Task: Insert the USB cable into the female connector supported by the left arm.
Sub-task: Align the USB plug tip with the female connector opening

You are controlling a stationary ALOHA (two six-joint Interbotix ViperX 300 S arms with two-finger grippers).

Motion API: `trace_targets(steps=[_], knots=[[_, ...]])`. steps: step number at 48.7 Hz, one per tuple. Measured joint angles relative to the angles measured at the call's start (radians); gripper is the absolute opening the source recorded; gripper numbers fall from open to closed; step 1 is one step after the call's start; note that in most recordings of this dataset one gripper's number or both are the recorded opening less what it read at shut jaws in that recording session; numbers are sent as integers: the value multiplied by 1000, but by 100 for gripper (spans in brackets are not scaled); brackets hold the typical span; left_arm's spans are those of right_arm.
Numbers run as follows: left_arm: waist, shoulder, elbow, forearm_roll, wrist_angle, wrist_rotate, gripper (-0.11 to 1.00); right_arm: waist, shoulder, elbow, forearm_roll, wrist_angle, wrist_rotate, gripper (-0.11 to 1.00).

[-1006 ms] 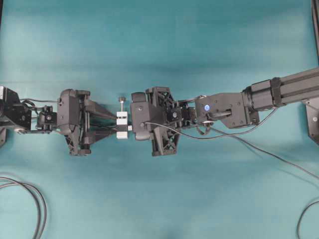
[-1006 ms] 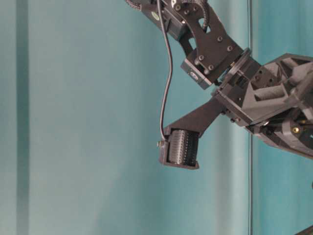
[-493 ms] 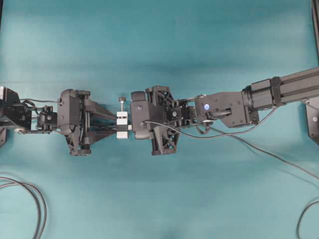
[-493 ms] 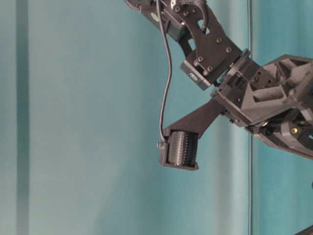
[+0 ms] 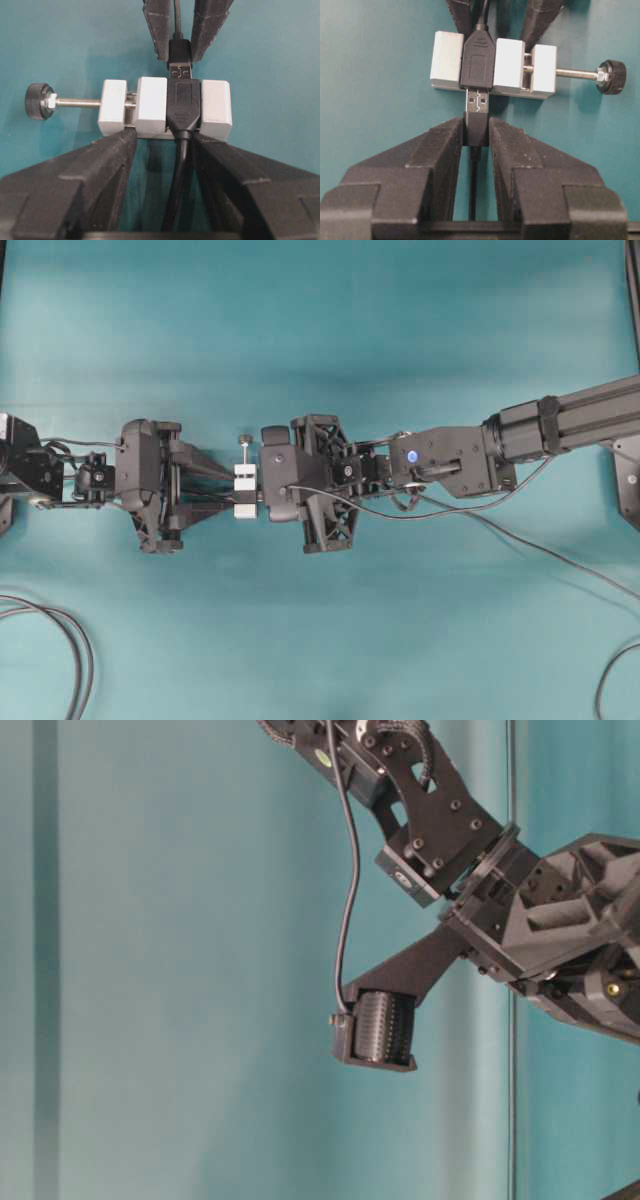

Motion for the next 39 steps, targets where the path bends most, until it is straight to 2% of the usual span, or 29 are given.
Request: trace_targets(steps=[39], knots=[[0,0,-2,0,3,2,63,5,2,-11,0,-2,0,21]])
